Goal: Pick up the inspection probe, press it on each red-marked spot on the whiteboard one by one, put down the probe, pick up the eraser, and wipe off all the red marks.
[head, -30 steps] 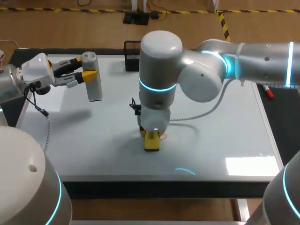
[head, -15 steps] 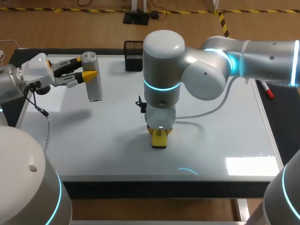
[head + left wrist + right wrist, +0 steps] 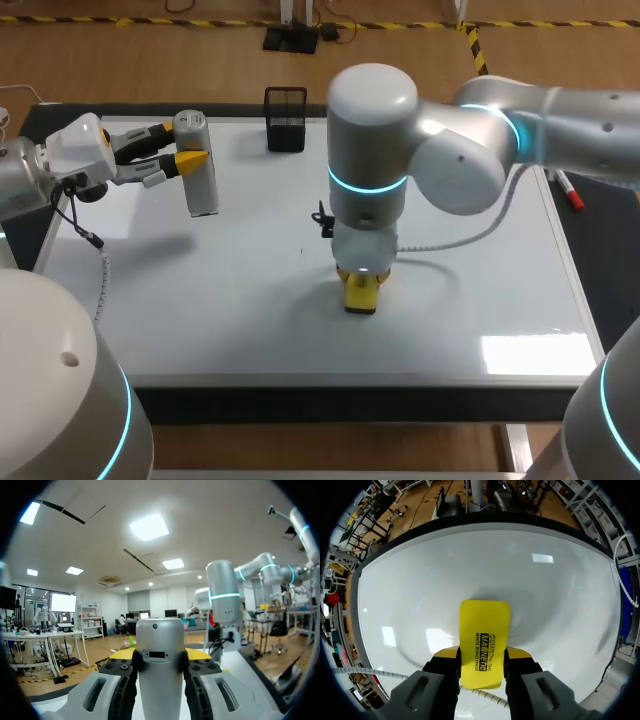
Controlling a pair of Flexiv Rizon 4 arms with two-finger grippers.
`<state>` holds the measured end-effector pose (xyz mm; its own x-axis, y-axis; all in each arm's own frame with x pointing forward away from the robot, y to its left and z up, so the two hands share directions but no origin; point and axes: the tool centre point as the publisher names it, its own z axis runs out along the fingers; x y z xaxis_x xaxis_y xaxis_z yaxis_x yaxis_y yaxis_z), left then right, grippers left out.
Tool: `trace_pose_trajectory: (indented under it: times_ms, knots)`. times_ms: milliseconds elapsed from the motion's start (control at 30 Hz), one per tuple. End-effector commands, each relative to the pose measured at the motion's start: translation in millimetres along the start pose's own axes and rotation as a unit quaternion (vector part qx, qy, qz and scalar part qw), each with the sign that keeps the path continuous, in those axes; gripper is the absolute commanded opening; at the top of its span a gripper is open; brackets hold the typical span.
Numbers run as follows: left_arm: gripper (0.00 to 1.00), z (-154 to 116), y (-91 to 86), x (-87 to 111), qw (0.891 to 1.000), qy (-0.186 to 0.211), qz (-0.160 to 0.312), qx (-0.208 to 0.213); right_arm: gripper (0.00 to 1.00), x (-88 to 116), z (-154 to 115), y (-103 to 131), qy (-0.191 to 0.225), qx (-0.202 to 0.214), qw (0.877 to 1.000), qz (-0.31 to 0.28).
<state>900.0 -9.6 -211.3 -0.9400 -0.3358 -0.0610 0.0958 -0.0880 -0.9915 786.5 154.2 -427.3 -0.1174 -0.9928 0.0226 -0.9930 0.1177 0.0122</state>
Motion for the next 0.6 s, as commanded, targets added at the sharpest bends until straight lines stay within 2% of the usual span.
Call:
trace_pose_trajectory:
  times_ms: [33,167,333,600]
  knots:
    - [0.00,-0.1,-0.9,0.4,1.000,0.000,0.000,0.000,0.00,4.4,-7.0,0.3,-0.003,0.005,1.000,-0.001]
    - [0.00,-0.1,-0.9,0.4,1.000,0.000,0.000,0.000,0.00,4.6,-22.9,-2.8,-0.018,0.008,1.000,-0.015]
    - [0.00,-0.1,-0.9,0.4,1.000,0.000,0.000,0.000,0.00,8.7,-41.2,-14.4,-0.014,0.027,0.999,-0.033]
    - [0.00,-0.1,-0.9,0.4,1.000,0.000,0.000,0.000,0.00,15.2,-49.4,-32.9,-0.008,0.029,0.999,-0.033]
